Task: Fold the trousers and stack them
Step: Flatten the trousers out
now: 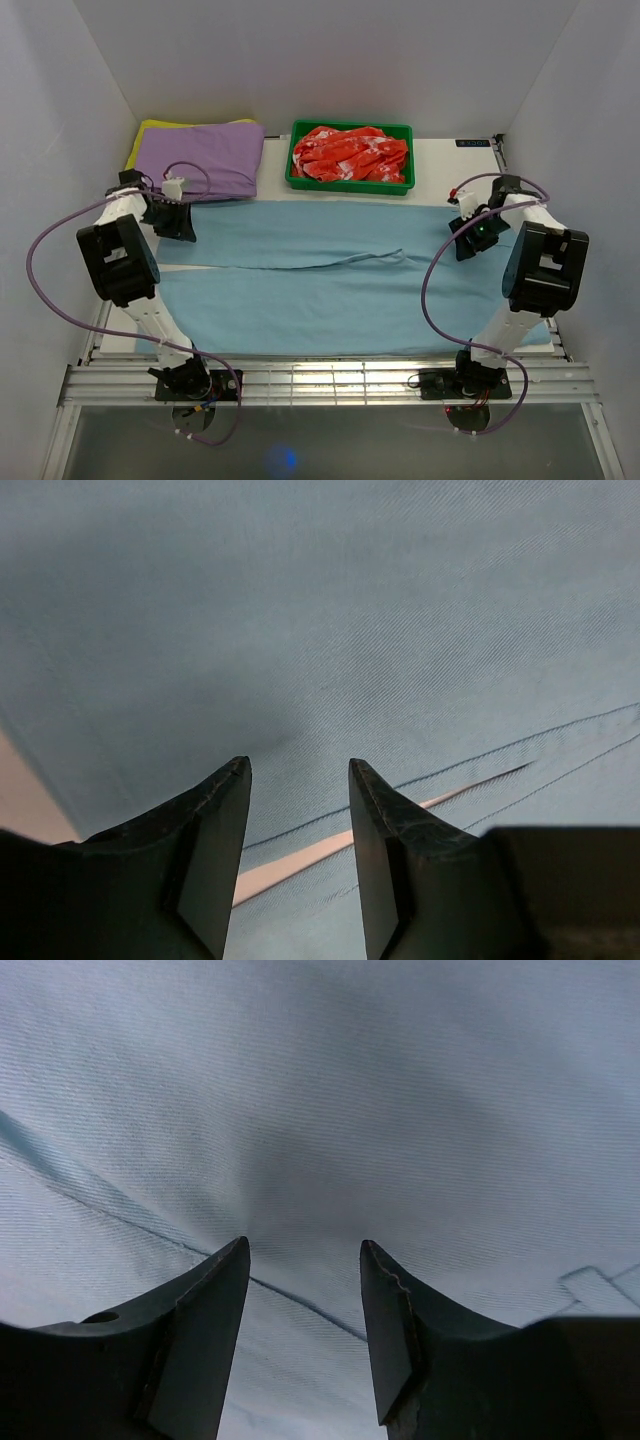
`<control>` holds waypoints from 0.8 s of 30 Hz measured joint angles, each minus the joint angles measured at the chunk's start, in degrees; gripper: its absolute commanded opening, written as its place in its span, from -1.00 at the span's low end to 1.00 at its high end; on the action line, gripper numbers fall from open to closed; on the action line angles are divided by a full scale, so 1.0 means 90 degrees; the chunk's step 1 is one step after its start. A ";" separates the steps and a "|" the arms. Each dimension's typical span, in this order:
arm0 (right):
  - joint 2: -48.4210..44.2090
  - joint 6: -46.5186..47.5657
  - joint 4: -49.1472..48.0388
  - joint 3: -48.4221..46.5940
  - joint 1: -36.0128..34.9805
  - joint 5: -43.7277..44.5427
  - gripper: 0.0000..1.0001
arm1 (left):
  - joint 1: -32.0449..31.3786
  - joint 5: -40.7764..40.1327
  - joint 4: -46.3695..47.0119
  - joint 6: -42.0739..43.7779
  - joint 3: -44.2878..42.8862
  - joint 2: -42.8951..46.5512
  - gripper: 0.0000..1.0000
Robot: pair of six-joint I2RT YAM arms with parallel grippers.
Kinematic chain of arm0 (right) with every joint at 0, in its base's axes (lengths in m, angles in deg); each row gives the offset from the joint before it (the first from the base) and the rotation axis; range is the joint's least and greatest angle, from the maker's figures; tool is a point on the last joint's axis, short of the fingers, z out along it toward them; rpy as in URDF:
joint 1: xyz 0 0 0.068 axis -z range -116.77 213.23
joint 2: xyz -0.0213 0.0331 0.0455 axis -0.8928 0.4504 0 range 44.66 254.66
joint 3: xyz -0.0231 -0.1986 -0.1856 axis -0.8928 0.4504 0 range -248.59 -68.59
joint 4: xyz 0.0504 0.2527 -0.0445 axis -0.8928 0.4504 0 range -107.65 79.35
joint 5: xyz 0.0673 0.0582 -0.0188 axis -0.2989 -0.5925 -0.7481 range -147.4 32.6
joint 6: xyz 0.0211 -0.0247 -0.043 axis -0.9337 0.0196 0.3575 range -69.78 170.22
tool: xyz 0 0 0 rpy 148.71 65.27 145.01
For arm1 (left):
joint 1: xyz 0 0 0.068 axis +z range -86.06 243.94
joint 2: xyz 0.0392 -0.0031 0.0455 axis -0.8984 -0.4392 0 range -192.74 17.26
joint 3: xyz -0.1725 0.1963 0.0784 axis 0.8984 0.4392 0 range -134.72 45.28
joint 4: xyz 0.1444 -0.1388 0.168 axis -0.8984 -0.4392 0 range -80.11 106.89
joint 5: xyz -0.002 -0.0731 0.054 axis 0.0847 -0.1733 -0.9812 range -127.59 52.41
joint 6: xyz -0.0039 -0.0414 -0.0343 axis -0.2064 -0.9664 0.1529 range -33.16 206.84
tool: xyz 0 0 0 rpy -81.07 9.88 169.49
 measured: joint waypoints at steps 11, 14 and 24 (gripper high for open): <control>-0.0568 0.0406 -0.0935 0.1370 -0.0092 0.0444 0.01 | 0.0087 -0.0537 0.0328 0.0702 0.1185 0.0313 -0.17; -0.0860 0.0600 -0.0984 0.1695 -0.0092 0.0469 0.04 | 0.0219 -0.0627 0.0202 0.0954 0.1372 0.0471 -0.17; -0.0928 0.0979 0.0816 0.0532 -0.0061 0.0233 0.59 | 0.0755 -0.0981 -0.0714 0.1605 0.0804 0.0461 0.24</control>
